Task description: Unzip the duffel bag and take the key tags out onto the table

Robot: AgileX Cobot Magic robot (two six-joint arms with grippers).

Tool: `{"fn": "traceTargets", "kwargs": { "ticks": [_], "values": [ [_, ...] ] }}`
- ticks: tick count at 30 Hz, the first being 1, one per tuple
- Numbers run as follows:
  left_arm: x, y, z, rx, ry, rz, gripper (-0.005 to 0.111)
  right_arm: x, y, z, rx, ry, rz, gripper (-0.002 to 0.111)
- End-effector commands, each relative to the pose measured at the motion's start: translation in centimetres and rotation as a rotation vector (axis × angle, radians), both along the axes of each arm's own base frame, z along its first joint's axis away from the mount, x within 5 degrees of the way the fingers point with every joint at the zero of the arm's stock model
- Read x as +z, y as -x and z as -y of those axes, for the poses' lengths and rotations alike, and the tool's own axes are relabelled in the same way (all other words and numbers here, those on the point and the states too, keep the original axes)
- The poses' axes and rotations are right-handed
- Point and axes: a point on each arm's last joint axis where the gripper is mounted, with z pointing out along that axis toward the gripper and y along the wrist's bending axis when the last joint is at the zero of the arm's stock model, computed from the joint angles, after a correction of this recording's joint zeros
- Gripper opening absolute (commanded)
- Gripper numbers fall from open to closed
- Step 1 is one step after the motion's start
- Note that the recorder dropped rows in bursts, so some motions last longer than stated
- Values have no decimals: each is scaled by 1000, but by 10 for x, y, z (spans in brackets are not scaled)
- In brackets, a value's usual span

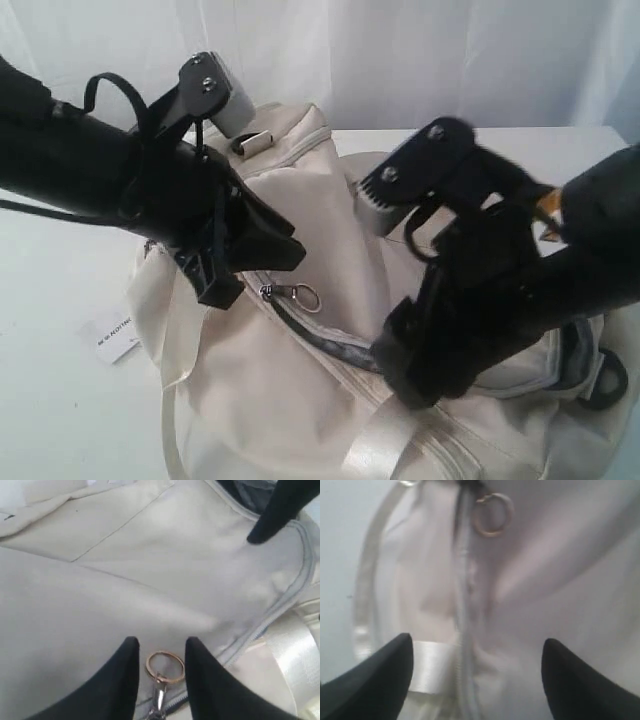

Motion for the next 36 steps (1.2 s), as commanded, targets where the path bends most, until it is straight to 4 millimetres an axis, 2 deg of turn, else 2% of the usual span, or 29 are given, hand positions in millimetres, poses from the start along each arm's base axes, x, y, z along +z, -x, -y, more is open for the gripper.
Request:
{"fn": "traceTargets", "kwargs": {
  "ticks": [1, 3, 5, 8, 10, 16, 25, 32, 36],
  "values": [
    [6, -14, 18, -17, 13, -60, 39, 17, -7, 25, -186, 43, 152, 66],
    [4, -21, 27, -19, -62, -100, 43, 21, -8, 27, -210, 28, 189, 66],
    [-3, -26, 34, -25, -212, -132, 48, 24, -8, 27, -219, -1, 207, 66],
    [-7, -32, 42, -12, -420, -123, 52, 25, -8, 27, -216, -5, 215, 66],
    [-6, -34, 51, -16, -483, -103, 53, 23, -9, 27, -215, -8, 215, 66],
    [-5, -32, 72, -57, -509, -87, 53, 18, -8, 29, -217, 14, 213, 66],
    [-27, -29, 72, -109, -621, -199, 53, 19, -9, 30, -229, 23, 222, 66],
    [-37, -28, 71, -134, -671, -251, 56, 19, -9, 30, -229, 23, 222, 66],
    [-36, -24, 71, -153, -673, -290, 56, 19, -9, 30, -229, 23, 222, 66]
  ]
}}
